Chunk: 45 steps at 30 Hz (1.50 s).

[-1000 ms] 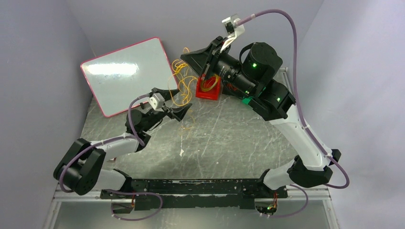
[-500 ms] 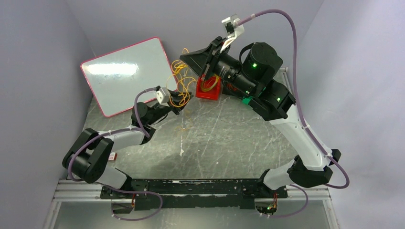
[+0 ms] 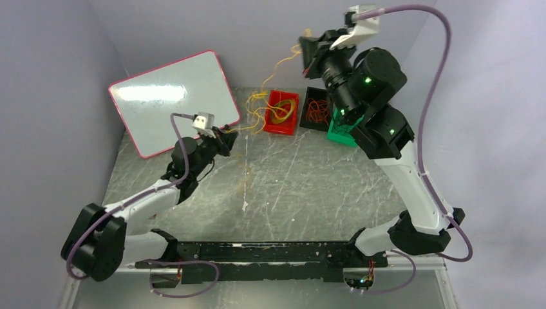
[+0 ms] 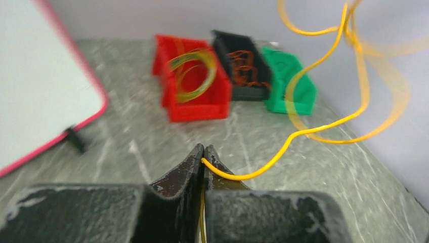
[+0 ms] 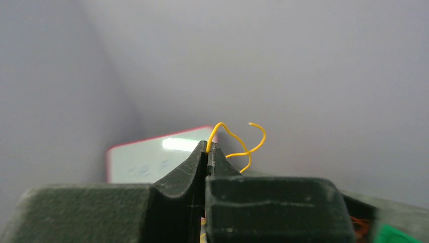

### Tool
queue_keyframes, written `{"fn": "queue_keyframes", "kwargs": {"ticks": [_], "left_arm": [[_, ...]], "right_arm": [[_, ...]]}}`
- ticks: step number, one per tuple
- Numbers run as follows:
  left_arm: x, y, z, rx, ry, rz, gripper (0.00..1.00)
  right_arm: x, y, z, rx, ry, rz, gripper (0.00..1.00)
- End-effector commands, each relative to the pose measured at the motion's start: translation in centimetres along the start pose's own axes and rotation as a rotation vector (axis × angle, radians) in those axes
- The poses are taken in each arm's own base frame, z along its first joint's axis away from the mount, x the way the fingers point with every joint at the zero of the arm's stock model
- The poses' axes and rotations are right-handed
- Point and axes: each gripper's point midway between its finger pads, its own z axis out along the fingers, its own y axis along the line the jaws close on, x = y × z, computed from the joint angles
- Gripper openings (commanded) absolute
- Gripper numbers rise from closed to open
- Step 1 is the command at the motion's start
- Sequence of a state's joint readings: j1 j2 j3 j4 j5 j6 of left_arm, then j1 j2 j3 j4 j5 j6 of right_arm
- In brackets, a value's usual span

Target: Untangle the cables

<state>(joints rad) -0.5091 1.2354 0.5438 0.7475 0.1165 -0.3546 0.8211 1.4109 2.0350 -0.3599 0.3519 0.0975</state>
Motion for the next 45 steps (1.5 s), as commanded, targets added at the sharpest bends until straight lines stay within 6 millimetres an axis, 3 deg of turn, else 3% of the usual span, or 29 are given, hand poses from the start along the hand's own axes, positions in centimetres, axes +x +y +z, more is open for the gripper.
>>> {"fn": "queue_keyframes", "kwargs": {"ticks": [1,6,12,17,21,26,39,45], "left_arm": [[3.2,7.5,-4.3,-0.422,0.108,-0.154,0.07],[3.9,10.3,-8.0,-0.614,0.128,-0.187,0.07],[5.6,12.3,-11.6,-0.793,0.204,-0.24,0.07],[7.2,14.7,-14.5,-0.983,0.282,-0.3,0.07],[8.1,16.0,-15.7,-1.063,0.348,-0.326,0.07],[8.3,17.2,-17.0,-1.138,0.373,-0.333,0.07],[8.3,19.3,-19.4,-1.25,0.374,-0.362,0.07],[9.4,20.8,-20.9,-1.288,0.368,-0.479,0.07]], "right_arm": [[-5.9,-8.2,-2.1,0.326,-0.159,-0.112,0.0],[-7.9,-13.6,-3.4,0.523,-0.199,-0.215,0.0],[-10.3,-18.3,-6.3,0.752,-0.242,-0.337,0.0],[-12.3,-21.2,-9.3,0.955,-0.272,-0.449,0.0],[-13.7,-22.9,-11.2,1.07,-0.304,-0.501,0.0],[-15.6,-23.6,-13.0,1.142,-0.351,-0.539,0.0],[-18.0,-23.9,-13.7,1.18,-0.407,-0.602,0.0],[-19.3,-24.3,-14.7,1.242,-0.434,-0.644,0.0]]}}
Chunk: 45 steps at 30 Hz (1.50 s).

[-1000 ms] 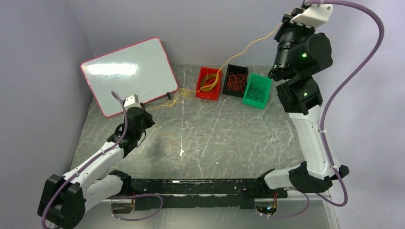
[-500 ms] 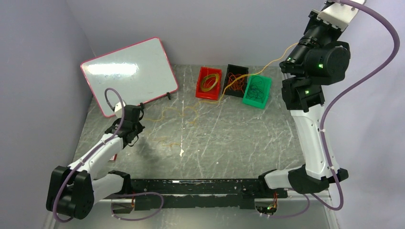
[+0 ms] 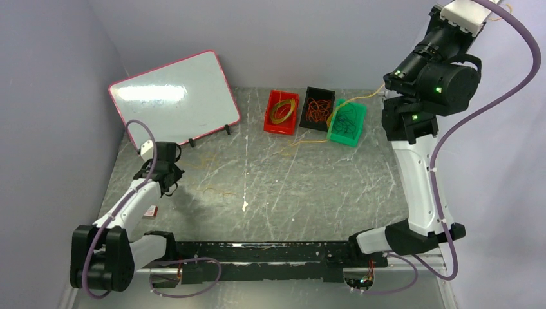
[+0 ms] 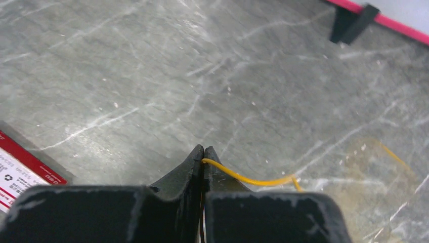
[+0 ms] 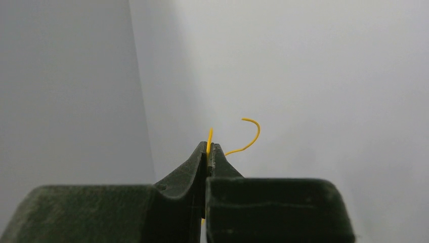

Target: Untangle the cables

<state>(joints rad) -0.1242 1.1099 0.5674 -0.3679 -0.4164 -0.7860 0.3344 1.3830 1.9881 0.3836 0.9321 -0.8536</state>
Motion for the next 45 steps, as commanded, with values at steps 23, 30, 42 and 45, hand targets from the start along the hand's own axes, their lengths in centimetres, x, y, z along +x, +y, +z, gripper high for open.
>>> {"fn": "queue_keyframes", "kwargs": {"ticks": [23,30,42,45], "left_arm": [[-3.0,-13.2,-9.5,0.694,-0.082,0.337,0.07],[2.0,-17.0,-12.6,0.94,0.034,0.527,0.07],[7.9,-17.3,-16.4,1.034,0.136,0.815,0.75],[6.3,-18.0,-17.1,1.032,0.077,0.806,0.93]], "right_arm": [[-3.8,6.2,-1.0,-0.437,-0.065,0.248,0.0],[-4.4,10.5,-3.6,-0.684,-0.052,0.354,0.0],[-2.7,16.2,-6.5,-0.912,0.01,0.452,0.0],[-2.7,16.9,-7.2,-0.954,0.024,0.475,0.0]]}}
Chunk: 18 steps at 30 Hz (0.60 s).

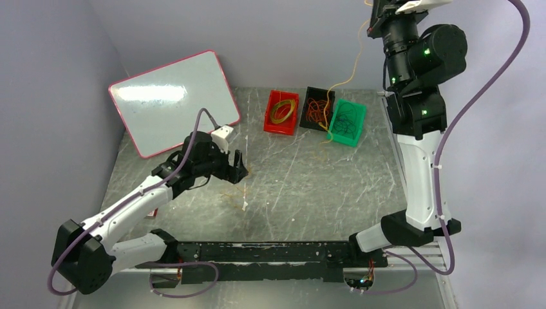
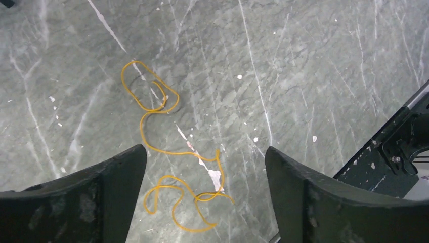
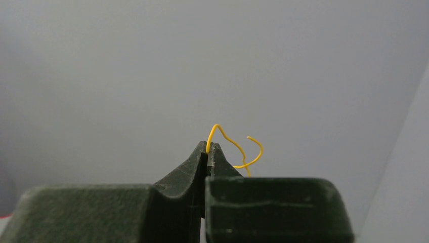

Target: Untangle the cables

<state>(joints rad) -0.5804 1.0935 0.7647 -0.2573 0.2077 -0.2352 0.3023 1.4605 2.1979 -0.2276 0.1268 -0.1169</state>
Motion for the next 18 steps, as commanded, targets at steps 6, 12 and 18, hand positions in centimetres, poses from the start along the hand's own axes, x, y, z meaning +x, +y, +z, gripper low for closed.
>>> {"fn": "queue_keyframes", "kwargs": {"ticks": [6,12,18], "left_arm": [[-9.1,-2.1,-2.4,0.044,-0.32,0.148,0.97],[-15.3,-6.2,-5.0,0.216,-0.809,0.41,1.0],[-19.5,-8.6,-2.7,0.289,-0.882,0.444,1.0]], "right_arm": [[-0.6,3.0,-0.8,-0.152,0.001,0.138,0.0],[-1.4,4.5,-1.9,-0.227,0.016,0.22,0.0],[-3.2,5.3,-3.3,-0.279,-0.012,0.281,0.0]]}}
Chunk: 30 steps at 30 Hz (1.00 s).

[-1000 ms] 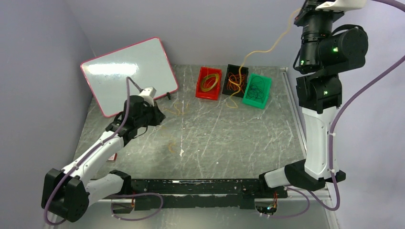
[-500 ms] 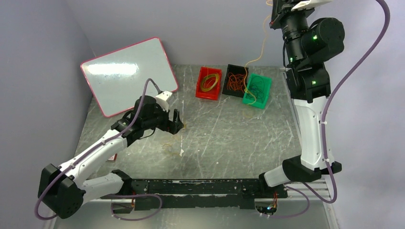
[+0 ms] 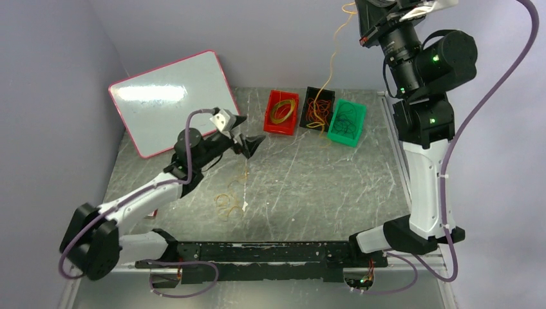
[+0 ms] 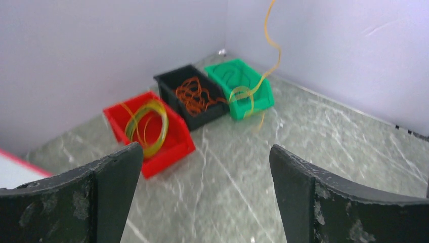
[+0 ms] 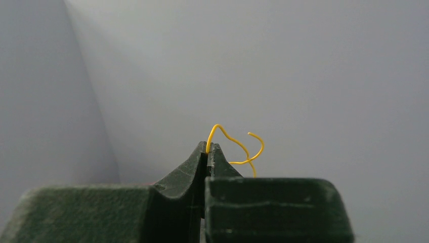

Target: Untangle the cables

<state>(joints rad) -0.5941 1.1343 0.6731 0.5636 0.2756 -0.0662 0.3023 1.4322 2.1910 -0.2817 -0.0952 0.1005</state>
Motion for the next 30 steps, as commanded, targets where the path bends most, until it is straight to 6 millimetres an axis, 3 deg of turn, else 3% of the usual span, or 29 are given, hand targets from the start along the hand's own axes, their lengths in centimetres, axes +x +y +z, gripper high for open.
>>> {"fn": "queue_keyframes", "kwargs": {"ticks": [1,9,11,13,15,18,19,23,25,28,30], "left_arm": [[-6.3,-2.2,4.1,0.126,-0.244,0.097,1.0],[-5.7,-8.1,9.5,0.267,-0.29,0.118,1.0],[-5.2,-8.3,11.0,0.236,-0.296,0.108,1.0],[-4.5,-7.0,12.6,0.155,-0.297,0.071,1.0],[-3.3,-5.3,14.1,0.058,-0.284,0.029,0.87],[-2.9,-4.4,14.7,0.009,-0.297,-0.007,0.46],[-2.9,-4.3,14.6,0.003,-0.303,-0.018,0.37],[-2.7,-4.7,13.8,0.022,-0.297,-0.029,0.13],[-2.4,-4.8,13.4,0.023,-0.27,-0.033,0.07],[-1.8,-5.6,12.7,0.074,-0.202,-0.017,0.07],[-0.9,-4.8,12.9,0.074,-0.082,-0.061,0.07]], "right_arm": [[-2.6,1.8,-1.6,-0.069,-0.049,0.076,0.0],[-2.8,3.3,-1.7,-0.137,-0.058,0.165,0.0],[-2.9,3.8,-1.7,-0.163,-0.058,0.185,0.0],[-3.2,4.3,-1.9,-0.186,-0.062,0.202,0.0],[-3.5,4.6,-2.1,-0.199,-0.066,0.209,0.0],[-4.0,4.5,-2.5,-0.192,-0.073,0.204,0.0],[-4.2,4.4,-2.7,-0.186,-0.075,0.197,0.0],[-3.5,3.8,-2.7,-0.155,-0.057,0.178,0.0],[-2.9,3.5,-2.6,-0.141,-0.045,0.174,0.0],[-1.1,2.8,-2.1,-0.107,-0.005,0.172,0.0],[0.6,2.2,-1.7,-0.076,0.039,0.169,0.0]]}}
